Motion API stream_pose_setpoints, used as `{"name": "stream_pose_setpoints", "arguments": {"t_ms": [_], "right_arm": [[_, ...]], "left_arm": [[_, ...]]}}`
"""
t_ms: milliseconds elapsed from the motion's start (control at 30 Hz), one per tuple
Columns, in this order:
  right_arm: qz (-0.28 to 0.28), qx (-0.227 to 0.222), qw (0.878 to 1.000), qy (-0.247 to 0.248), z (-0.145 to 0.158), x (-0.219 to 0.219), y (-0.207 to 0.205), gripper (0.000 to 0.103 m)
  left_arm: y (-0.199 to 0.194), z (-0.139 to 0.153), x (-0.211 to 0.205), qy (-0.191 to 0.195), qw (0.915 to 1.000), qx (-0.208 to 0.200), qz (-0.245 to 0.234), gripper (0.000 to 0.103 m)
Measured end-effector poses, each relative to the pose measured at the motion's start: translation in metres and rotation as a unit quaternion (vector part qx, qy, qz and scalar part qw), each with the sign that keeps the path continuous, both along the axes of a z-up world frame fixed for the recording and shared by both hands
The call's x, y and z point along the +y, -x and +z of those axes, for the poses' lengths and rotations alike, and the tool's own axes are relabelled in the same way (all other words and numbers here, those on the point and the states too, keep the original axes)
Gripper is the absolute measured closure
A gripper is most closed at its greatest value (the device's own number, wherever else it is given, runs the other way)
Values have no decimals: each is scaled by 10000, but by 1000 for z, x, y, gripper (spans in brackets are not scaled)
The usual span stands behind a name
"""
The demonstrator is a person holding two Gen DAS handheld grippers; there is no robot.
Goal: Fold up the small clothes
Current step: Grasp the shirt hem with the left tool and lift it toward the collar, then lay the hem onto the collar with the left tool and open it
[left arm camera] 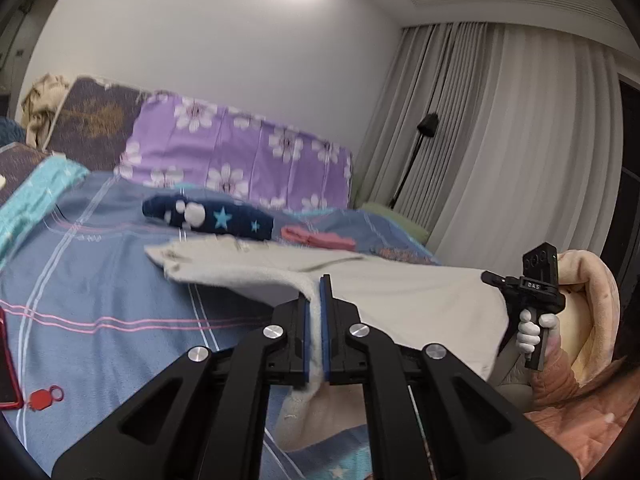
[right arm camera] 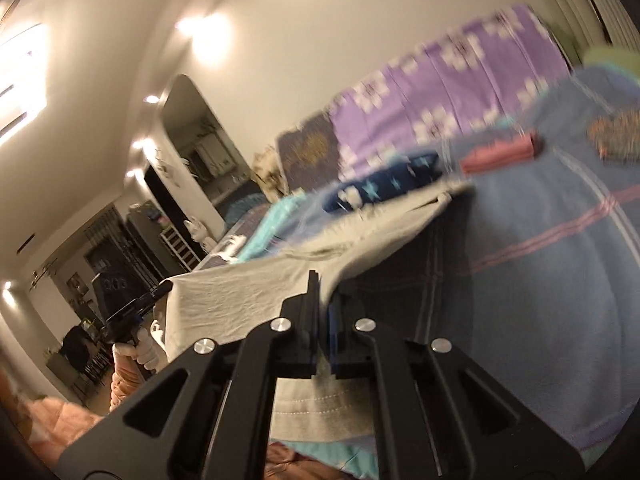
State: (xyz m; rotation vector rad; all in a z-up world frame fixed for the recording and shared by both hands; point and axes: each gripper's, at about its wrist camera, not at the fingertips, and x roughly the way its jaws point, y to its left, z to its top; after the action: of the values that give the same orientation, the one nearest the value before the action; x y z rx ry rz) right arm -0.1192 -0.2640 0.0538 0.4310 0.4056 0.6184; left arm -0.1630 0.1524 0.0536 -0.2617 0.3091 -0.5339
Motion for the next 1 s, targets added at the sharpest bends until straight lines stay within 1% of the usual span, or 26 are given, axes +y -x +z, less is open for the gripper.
{"name": "stream_pose_setpoints", "arguments": {"t_ms": [33,67,133,200,267,400,533,633,733,833,900,967,1000], "right_arm": [[-129,-206,9996,115,8,-3,16,100],[-225,-296,9991,200,12,-5,22,100],[-395,-284,9983,309,15,-10,25,99],[-471,-55,9982,365,8,-11,11,99],[-408,145,9988,244,-4,-11,-6,99],[-384,386,9985,43,-20,-10,-40,99],[-491,567,9972,23,-24,-11,-76,98],[-541,657,9964,11,-23,-13,-115,98],[-594,756,9953,65,-23,-11,-161,98],[-661,938,9933,104,-33,-9,-210,98],[-808,1218,9891,179,-49,-5,-249,98],[-914,1641,9818,295,-77,-2,-286,97],[-911,1820,9786,317,-89,-1,-299,97]], "left_arm": [[15,6,0,-56,9998,-163,114,99],[25,10,0,-97,9994,-265,189,99],[32,14,0,-136,9990,-318,272,99],[21,13,-3,-224,9990,-220,319,99],[5,8,-5,-240,9992,-31,333,99],[-28,-1,-5,-236,9984,304,411,99],[-57,-3,0,-156,9974,488,515,99],[-78,-5,3,-153,9960,609,643,99],[-117,-5,4,-236,9942,747,735,99],[-170,-12,5,-312,9909,937,920,99],[-205,-24,7,-434,9865,1088,1148,99],[-245,-47,9,-508,9798,1434,1298,99],[-267,-67,12,-471,9748,1730,1330,99]]}}
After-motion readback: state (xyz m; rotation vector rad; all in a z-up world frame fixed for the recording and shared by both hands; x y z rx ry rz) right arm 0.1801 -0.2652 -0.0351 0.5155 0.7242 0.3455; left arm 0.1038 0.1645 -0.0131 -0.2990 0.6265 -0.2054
